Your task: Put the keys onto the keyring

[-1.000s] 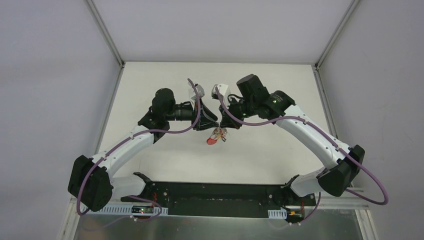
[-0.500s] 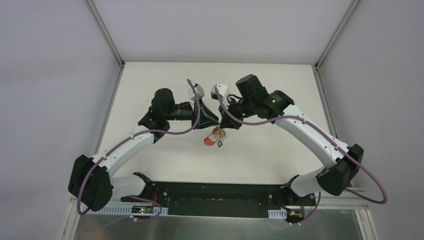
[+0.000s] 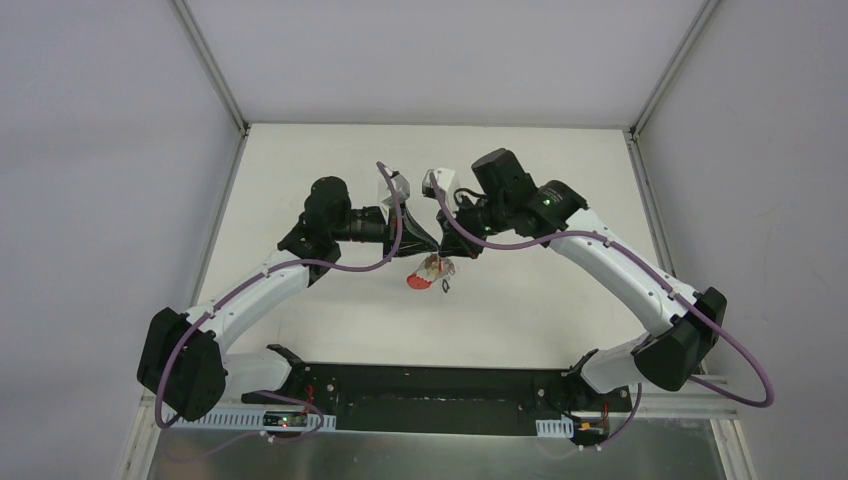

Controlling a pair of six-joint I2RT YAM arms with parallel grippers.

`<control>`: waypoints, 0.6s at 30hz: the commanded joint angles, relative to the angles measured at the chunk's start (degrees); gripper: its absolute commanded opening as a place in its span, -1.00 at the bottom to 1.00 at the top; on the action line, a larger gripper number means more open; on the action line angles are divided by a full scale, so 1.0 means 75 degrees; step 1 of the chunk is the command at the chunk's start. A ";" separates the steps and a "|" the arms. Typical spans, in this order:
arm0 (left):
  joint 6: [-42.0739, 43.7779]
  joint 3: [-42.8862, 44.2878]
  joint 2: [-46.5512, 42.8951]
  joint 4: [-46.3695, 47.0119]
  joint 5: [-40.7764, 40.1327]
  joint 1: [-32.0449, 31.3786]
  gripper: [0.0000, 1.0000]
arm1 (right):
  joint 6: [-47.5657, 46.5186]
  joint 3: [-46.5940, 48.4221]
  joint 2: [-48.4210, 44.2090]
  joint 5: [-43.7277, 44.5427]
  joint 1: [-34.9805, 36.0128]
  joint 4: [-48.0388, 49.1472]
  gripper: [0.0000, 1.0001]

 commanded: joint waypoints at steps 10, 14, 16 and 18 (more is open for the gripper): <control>-0.0233 0.0530 -0.0061 -0.0907 -0.0209 0.0032 -1.00 | 0.0537 -0.0244 -0.0185 -0.0702 -0.0365 0.0676 -0.82; -0.0924 0.0607 -0.0038 -0.0621 -0.0341 0.0044 -1.00 | 0.0791 -0.0390 -0.0304 -0.1237 -0.0759 0.0896 -0.61; -0.1158 0.0595 -0.0028 -0.0473 -0.0406 0.0044 -1.00 | 0.0882 -0.0456 -0.0374 -0.1421 -0.0924 0.0976 -0.53; -0.1269 0.0620 -0.0026 -0.0452 -0.0431 0.0062 -1.00 | 0.0952 -0.0575 -0.0472 -0.1599 -0.1077 0.1089 -0.44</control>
